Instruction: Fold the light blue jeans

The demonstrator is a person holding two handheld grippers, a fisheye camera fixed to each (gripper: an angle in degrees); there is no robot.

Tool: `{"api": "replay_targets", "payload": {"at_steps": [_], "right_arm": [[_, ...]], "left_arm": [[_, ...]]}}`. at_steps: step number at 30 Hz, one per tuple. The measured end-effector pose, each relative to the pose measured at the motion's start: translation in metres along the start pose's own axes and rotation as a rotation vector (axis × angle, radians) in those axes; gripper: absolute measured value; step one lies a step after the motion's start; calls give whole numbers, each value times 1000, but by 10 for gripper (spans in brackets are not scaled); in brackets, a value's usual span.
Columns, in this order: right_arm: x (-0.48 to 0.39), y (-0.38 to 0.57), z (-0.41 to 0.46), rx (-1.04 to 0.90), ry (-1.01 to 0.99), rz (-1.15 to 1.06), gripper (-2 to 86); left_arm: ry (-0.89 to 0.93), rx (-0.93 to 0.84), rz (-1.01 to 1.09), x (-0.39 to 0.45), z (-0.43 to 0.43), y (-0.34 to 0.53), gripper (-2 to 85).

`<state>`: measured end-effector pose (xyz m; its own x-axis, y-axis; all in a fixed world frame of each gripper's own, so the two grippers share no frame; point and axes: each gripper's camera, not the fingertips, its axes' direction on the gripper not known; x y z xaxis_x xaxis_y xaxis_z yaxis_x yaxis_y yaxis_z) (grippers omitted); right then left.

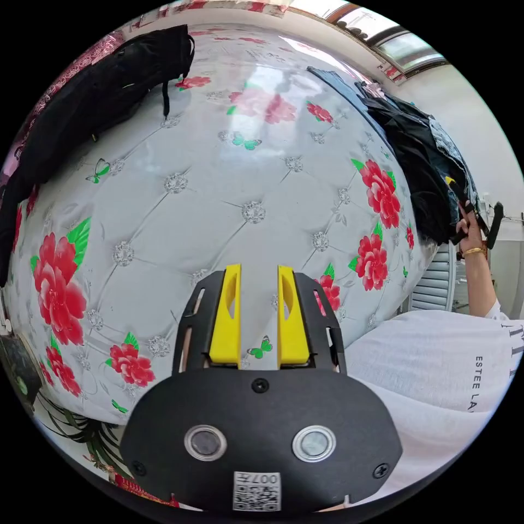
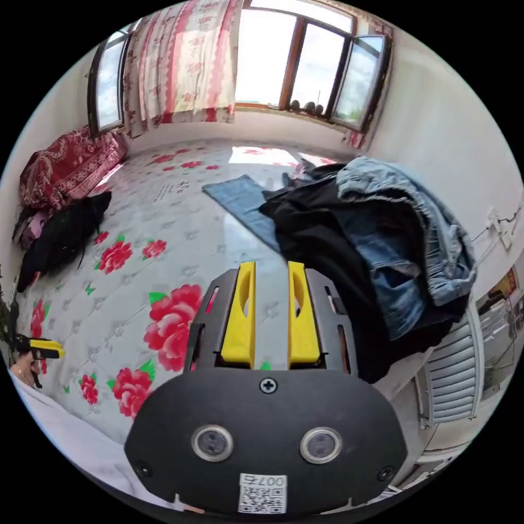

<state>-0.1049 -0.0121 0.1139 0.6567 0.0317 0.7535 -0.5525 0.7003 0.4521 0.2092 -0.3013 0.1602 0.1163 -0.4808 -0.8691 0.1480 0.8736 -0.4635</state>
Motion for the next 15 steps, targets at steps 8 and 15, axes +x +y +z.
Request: {"api": "replay_targets", "payload": {"at_steps": [8, 15], "right_arm": [[237, -48, -108, 9, 565, 327, 32], [210, -17, -98, 31, 235, 303, 1]], "left_arm": [[26, -28, -51, 17, 3, 53, 90], [35, 63, -153, 3, -28, 100, 91]]}}
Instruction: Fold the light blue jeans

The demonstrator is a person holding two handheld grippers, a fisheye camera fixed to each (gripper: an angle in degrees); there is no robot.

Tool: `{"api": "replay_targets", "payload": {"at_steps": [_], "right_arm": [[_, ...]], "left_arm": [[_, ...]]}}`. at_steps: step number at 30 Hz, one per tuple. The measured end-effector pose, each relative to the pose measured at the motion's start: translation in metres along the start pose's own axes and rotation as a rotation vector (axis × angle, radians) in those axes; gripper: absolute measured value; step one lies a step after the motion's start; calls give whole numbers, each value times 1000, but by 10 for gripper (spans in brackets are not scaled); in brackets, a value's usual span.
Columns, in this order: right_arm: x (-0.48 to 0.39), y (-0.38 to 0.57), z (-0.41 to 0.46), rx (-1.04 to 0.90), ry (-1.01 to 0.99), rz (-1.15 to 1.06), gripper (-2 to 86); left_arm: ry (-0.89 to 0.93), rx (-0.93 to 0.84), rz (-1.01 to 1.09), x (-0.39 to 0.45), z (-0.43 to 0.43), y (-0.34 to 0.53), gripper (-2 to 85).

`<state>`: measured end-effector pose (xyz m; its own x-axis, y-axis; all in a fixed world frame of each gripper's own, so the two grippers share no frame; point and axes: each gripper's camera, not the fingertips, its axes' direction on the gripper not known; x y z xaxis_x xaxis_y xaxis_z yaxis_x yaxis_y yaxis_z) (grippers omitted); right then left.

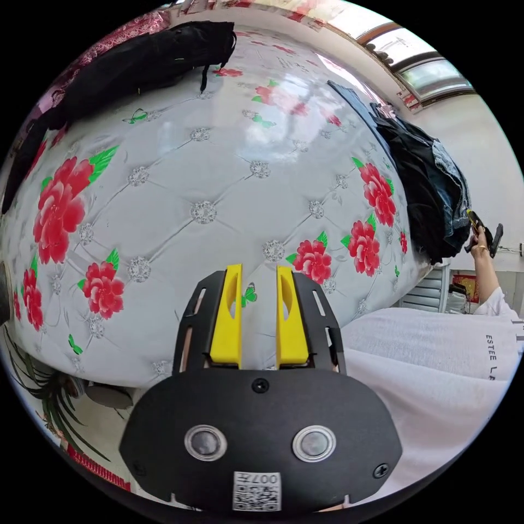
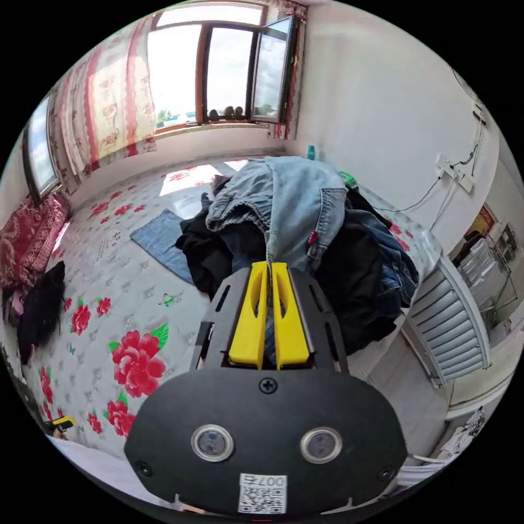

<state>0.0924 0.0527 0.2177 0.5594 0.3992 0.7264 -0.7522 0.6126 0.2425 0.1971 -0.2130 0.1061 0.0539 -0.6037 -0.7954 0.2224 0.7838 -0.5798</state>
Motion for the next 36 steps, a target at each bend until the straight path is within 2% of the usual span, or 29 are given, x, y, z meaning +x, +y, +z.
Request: {"api": "replay_targets", "payload": {"at_steps": [2, 8, 9, 12, 14, 16, 19, 20, 22, 24, 29, 34, 36], "right_arm": [[-45, 28, -38, 115, -181, -101, -1], [-173, 107, -126, 187, -746, -308, -2], [-188, 117, -133, 173, -795, -339, -2], [-274, 181, -167, 77, -1182, -514, -1], [-367, 247, -202, -79, -1468, -716, 2], [-433, 305, -236, -154, -1565, -932, 6], [-510, 378, -277, -284, -1530, -1271, 17], [-518, 390, -282, -263, -1495, -1323, 22], [-516, 397, -278, -172, -1415, -1332, 29], [-513, 396, -257, -151, -1302, -1282, 35], [-489, 361, -142, -307, -949, -955, 49], [-505, 315, -95, -324, -824, -853, 66], [-531, 301, -85, -317, -793, -853, 71]], "left_arm": [[-5, 35, -33, -8, -15, 23, 91], [-10, 78, -63, -17, -39, 83, 94], [-5, 87, -71, -18, -42, 89, 94], [9, 127, -99, -25, -54, 114, 94], [14, 157, -119, -35, -62, 130, 92], [23, 183, -158, -48, -71, 141, 90], [22, 247, -269, -80, -93, 164, 78], [-43, 244, -325, -95, -100, 176, 84], [-41, 285, -364, -118, -112, 199, 88], [-24, 334, -435, -143, -126, 224, 92], [-64, 461, -507, -179, -183, 276, 111], [-205, 563, -439, -180, -221, 272, 125], [-224, 544, -443, -188, -217, 259, 133]]}}
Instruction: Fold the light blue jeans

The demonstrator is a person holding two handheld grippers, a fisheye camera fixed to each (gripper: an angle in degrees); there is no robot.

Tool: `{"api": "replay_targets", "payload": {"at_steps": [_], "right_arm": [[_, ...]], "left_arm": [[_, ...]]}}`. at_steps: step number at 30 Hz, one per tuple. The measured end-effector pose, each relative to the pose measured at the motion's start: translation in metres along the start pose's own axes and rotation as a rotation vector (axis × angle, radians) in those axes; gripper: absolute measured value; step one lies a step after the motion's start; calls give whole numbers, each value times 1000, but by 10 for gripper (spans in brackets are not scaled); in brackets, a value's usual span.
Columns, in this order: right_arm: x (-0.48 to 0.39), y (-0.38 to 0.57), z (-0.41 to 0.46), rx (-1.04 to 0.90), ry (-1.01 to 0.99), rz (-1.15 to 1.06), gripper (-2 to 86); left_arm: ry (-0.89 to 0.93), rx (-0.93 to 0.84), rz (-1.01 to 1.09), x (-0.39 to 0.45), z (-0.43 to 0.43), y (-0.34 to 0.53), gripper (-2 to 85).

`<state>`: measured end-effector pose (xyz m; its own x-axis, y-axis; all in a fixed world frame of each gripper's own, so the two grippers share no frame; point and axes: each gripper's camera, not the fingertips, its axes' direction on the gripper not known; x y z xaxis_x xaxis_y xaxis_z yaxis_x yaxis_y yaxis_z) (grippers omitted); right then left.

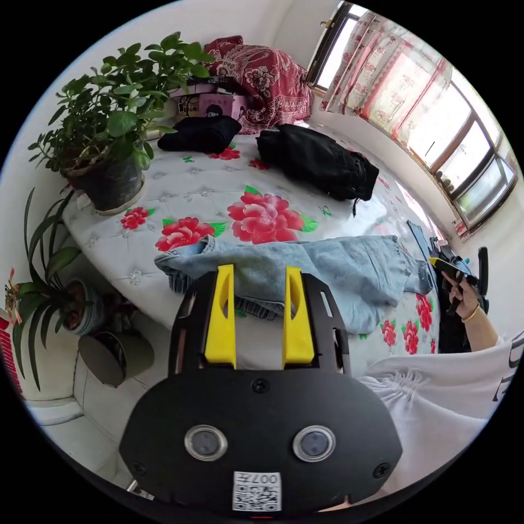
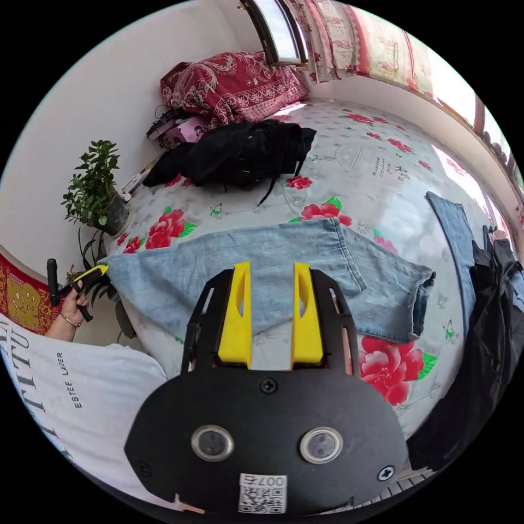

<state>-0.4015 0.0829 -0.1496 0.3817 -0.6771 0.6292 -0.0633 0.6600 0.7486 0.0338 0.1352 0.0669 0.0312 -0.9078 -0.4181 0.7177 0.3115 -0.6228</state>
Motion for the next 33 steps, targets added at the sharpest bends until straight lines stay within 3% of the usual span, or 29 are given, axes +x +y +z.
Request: {"api": "replay_targets", "payload": {"at_steps": [4, 10, 15, 20, 26, 30, 33], "right_arm": [[7, -67, 54, -31, 70, 8, 78], [40, -111, 187, -333, 76, 97, 58], [35, -107, 186, -313, 221, -42, 8], [99, -99, 11, 162, 59, 129, -1], [126, -15, -228, 667, 31, -7, -2], [114, 68, -299, 737, 242, -88, -2], [135, 148, -295, 622, 335, 9, -2]], "left_arm": [[17, -117, -47, -10, 47, -19, 132], [19, -173, -123, -32, 82, -51, 2], [132, -110, -46, -33, 84, -94, -9], [292, 148, -49, -33, 26, -153, -9], [464, 499, 215, 14, -90, -155, -10], [433, 555, 504, 63, -140, -114, -10], [499, 353, 577, 87, -120, -68, -9]]}}
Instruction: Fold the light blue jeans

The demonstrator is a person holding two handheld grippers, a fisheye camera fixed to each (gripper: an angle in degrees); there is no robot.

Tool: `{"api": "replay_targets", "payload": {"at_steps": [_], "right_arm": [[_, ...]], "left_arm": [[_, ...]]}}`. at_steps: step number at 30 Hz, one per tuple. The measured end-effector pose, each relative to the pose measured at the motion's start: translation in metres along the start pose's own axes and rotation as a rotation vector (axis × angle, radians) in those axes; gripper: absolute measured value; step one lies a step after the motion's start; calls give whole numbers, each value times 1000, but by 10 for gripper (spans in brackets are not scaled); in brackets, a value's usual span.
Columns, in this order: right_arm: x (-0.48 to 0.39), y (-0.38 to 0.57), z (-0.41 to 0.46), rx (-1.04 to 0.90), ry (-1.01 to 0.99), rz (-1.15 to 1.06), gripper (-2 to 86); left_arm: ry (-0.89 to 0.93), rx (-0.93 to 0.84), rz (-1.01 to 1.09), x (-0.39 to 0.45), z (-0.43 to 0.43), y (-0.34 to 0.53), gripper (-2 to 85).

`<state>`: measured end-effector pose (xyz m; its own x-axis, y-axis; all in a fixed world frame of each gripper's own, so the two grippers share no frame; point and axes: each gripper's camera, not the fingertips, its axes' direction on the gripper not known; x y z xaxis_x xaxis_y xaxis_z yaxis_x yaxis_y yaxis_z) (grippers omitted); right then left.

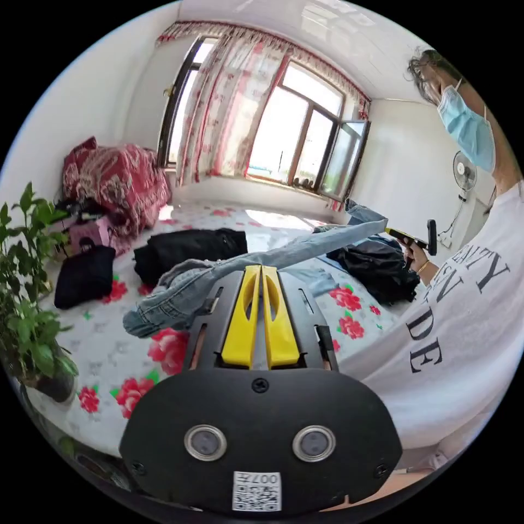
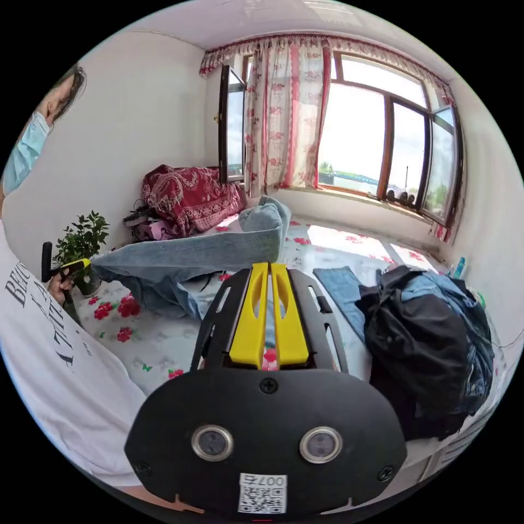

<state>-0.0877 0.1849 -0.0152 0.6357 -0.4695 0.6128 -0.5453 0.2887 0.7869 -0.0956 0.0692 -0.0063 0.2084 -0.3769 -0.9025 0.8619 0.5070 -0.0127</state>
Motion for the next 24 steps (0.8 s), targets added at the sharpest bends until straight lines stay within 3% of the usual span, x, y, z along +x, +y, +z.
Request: {"api": "replay_targets", "payload": {"at_steps": [3, 5, 8, 12, 14, 18, 21, 23, 24], "right_arm": [[43, 112, 17, -295, 53, 230, -2], [84, 224, 40, -559, 129, 569, 0], [105, 303, 41, -635, 130, 774, 6], [108, 296, 63, -609, 90, 685, 16], [106, 273, 101, -605, 57, 575, 19], [96, 245, 169, -623, 25, 449, 18], [82, 244, 223, -720, 32, 366, 14], [67, 277, 266, -990, 77, 270, 7], [62, 286, 267, -1013, 94, 231, 5]], "left_arm": [[100, -321, -181, 21, 66, 84, -9], [103, -559, -440, 24, 111, 168, -9], [119, -638, -578, 26, 120, 213, -5], [-3, -574, -507, 14, 105, 185, 13], [-152, -508, -450, -5, 104, 152, 45], [-272, -430, -428, -34, 131, 114, 75], [-297, -581, -415, -51, 185, 116, 67], [-303, -636, -398, -45, 205, 124, 46], [-296, -648, -385, -41, 206, 125, 39]]}}
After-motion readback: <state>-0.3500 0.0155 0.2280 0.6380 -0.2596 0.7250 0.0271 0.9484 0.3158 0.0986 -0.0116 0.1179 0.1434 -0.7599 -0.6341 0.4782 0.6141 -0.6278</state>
